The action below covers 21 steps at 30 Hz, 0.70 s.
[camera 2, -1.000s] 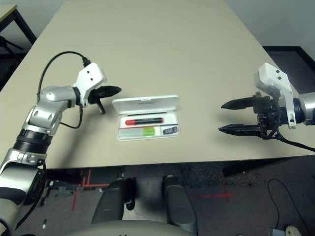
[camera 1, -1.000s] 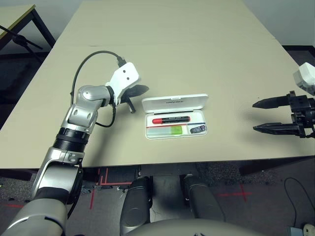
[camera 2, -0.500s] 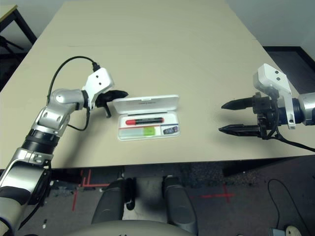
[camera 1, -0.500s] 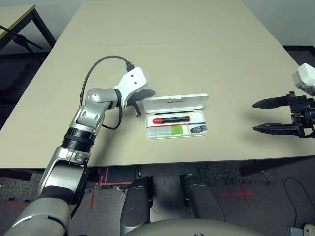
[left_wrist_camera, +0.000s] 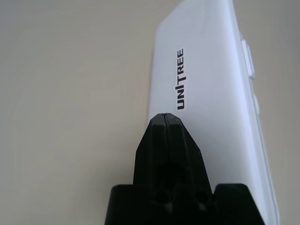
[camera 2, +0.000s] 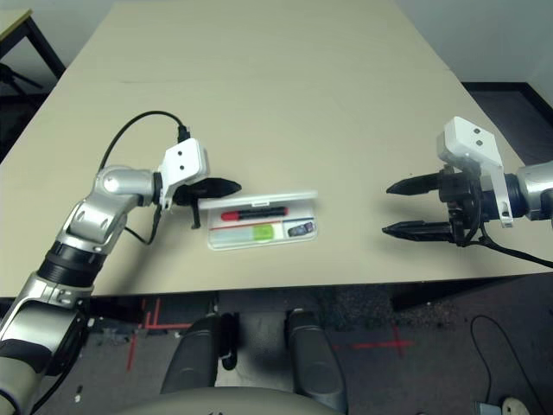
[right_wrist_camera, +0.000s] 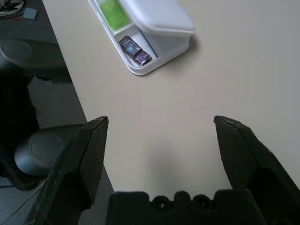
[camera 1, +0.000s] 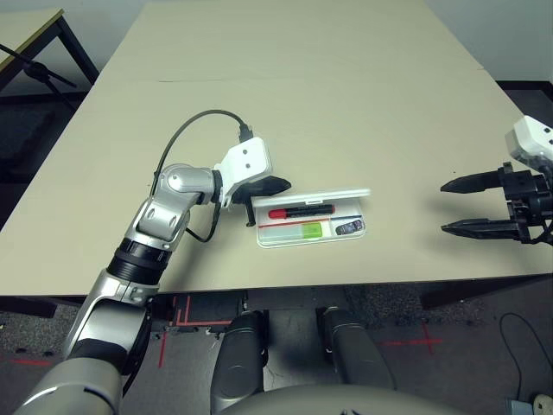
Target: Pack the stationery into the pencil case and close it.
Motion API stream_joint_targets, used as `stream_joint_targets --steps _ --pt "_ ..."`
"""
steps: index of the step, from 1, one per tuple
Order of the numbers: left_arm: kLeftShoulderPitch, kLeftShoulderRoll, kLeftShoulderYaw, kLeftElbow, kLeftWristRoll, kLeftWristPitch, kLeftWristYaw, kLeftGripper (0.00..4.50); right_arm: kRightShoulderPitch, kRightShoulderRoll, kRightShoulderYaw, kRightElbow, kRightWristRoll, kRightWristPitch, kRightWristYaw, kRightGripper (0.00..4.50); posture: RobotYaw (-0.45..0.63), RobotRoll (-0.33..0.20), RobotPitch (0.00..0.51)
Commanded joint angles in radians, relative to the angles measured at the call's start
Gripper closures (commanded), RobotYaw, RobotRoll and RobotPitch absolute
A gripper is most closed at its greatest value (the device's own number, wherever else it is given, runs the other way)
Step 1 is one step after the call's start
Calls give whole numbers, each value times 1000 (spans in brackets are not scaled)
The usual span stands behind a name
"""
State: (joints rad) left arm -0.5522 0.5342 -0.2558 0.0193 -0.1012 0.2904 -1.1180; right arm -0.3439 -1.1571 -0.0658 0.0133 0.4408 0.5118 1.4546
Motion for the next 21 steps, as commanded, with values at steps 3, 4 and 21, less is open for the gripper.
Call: stream_joint_targets --steps 3,4,21 --pt "47 10 -47 -44 -19 -15 -62 4472 -11 13 23 14 -13 -16 8 0 -89 0 134" --pt "52 9 -52 -46 -17 -18 -66 4472 -11 14 25 16 -15 -18 9 0 -89 0 134" --pt "66 15 -123 -6 28 -61 -77 4472 -19 31 49 9 -38 -20 16 0 -86 0 146"
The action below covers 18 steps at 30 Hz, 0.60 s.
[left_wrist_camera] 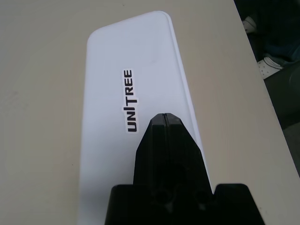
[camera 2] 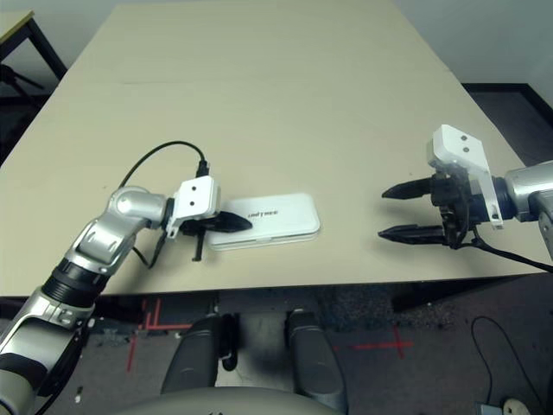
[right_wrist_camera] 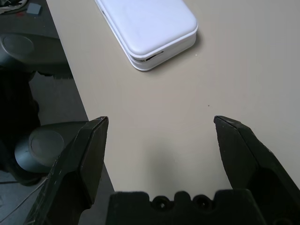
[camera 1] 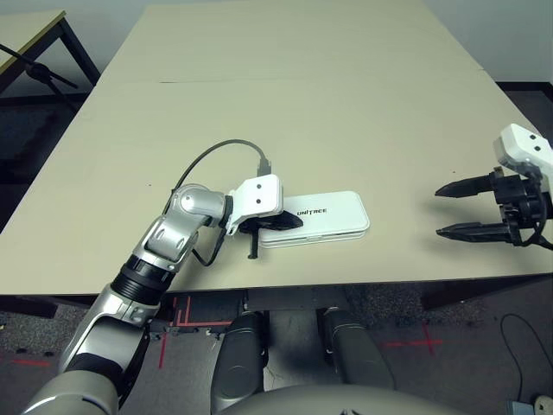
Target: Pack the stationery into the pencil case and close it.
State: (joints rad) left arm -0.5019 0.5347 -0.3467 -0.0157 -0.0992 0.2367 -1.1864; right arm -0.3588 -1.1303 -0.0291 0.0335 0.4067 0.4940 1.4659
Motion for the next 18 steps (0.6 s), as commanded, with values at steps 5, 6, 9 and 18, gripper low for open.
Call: stream_joint_targets --steps 5,6,9,18 --pt "25 27 -52 53 57 -10 1 4472 -6 19 20 -16 -7 -8 -5 0 -87 0 154" --pt "27 29 -54 56 60 -12 3 4472 -9 25 21 -14 -8 -12 -8 0 -87 0 154" --pt "34 33 -53 57 58 -13 6 4472 -15 39 25 -10 -13 -16 -14 0 -87 0 154" --pt "65 2 79 -34 -57 27 81 4472 -45 135 -5 30 -9 -97 -74 0 -82 0 161"
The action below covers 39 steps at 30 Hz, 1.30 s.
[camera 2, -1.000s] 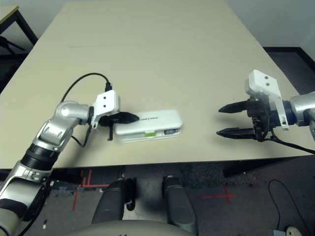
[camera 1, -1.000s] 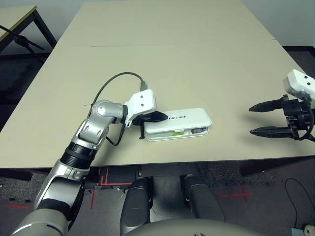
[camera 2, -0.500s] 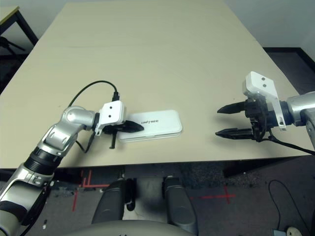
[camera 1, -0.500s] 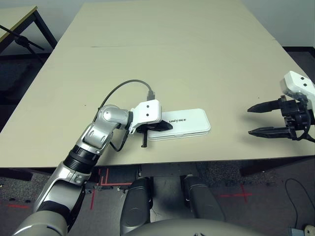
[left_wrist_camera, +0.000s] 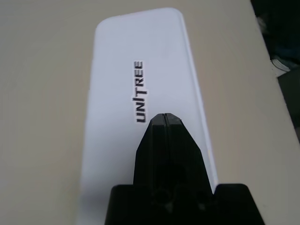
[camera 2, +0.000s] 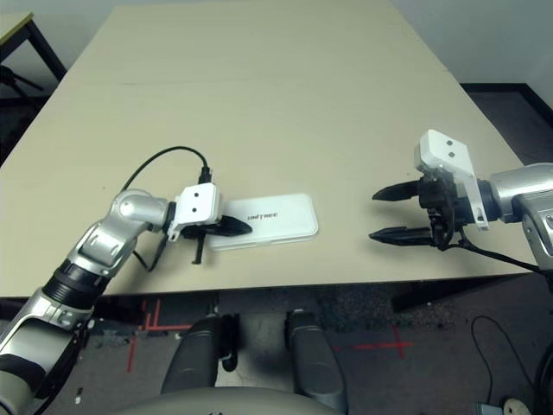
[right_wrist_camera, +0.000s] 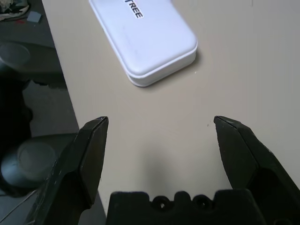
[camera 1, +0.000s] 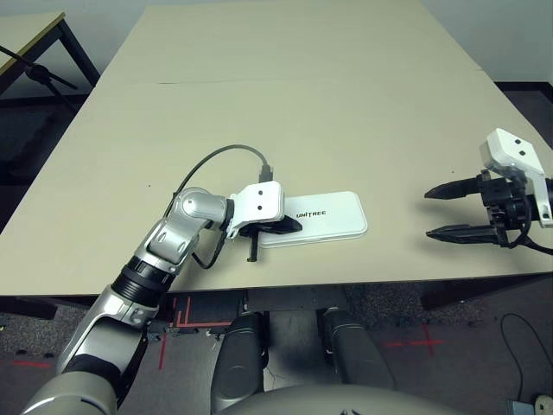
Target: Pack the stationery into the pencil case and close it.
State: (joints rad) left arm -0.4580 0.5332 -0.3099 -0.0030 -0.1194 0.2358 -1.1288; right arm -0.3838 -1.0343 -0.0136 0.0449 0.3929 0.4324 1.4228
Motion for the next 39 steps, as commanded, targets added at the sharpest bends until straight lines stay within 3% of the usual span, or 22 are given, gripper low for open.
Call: stream_joint_targets --steps 1,5,14,20,27,32,39 --pt "25 3 67 -66 -55 39 35 4472 -30 66 -31 27 13 -48 -50 0 -82 0 161" --pt "39 -7 173 -125 -128 74 95 3598 -67 178 -77 74 27 -113 -142 0 -76 0 158" --pt "1 -39 501 -5 -257 51 330 19 -180 358 -165 309 -65 -282 -489 0 -54 0 153" --pt "-102 -30 694 274 -271 -38 521 19 -293 425 -218 566 -156 -456 -796 0 -48 0 146" --pt "-164 10 789 529 -244 -213 646 19 -356 437 -271 805 -215 -601 -1074 0 -53 0 152" --pt "-163 12 796 604 -235 -287 699 19 -381 430 -293 922 -213 -648 -1157 0 -58 0 161" --pt "-140 8 790 619 -240 -324 713 19 -397 441 -286 973 -206 -676 -1134 0 -62 0 197"
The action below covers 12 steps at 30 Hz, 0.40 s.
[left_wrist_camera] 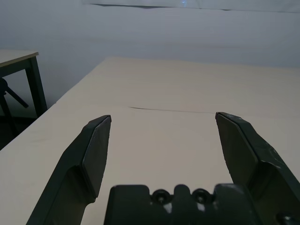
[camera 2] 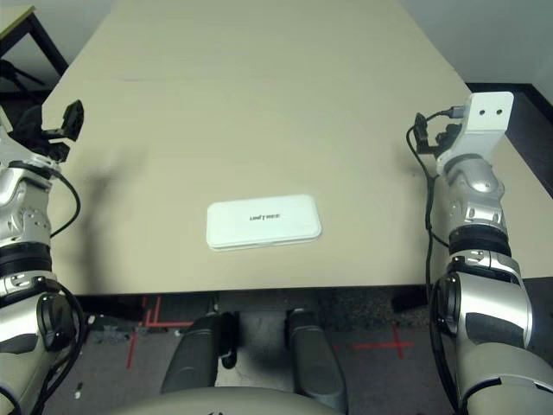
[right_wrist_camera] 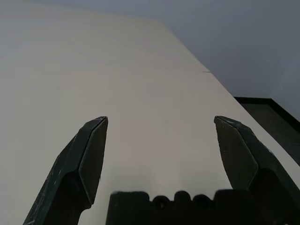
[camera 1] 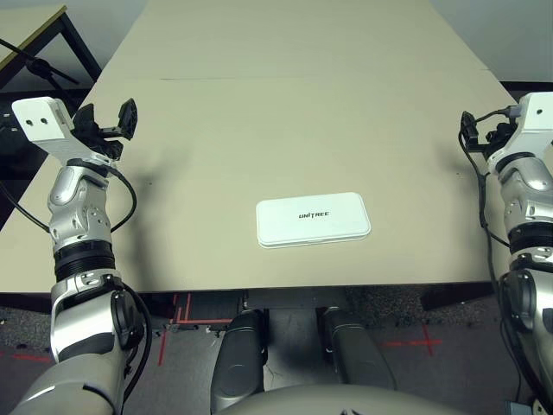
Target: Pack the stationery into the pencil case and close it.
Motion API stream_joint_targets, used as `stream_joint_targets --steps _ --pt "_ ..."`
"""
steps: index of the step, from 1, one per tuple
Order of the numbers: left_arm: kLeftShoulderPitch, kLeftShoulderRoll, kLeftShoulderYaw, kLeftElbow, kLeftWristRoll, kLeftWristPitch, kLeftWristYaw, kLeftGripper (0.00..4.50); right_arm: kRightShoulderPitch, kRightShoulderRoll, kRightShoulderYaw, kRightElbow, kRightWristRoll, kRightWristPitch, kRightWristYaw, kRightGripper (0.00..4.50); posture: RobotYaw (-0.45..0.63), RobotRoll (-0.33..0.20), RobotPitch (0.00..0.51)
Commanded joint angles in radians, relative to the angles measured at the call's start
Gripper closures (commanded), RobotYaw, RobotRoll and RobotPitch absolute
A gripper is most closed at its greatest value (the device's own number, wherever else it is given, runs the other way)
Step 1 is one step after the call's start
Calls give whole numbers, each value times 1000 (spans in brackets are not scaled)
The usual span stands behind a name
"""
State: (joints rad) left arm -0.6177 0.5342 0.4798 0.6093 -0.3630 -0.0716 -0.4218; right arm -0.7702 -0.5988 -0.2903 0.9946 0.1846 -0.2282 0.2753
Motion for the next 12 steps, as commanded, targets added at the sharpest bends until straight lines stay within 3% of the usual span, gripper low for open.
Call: stream_joint_targets --steps 1,12 --pt "25 6 0 3 3 -16 6 19 -8 8 -7 21 2 -18 19 0 -62 0 197" --pt "59 3 -21 -43 -1 6 3 19 32 32 -1 -7 -1 -25 52 0 -60 0 225"
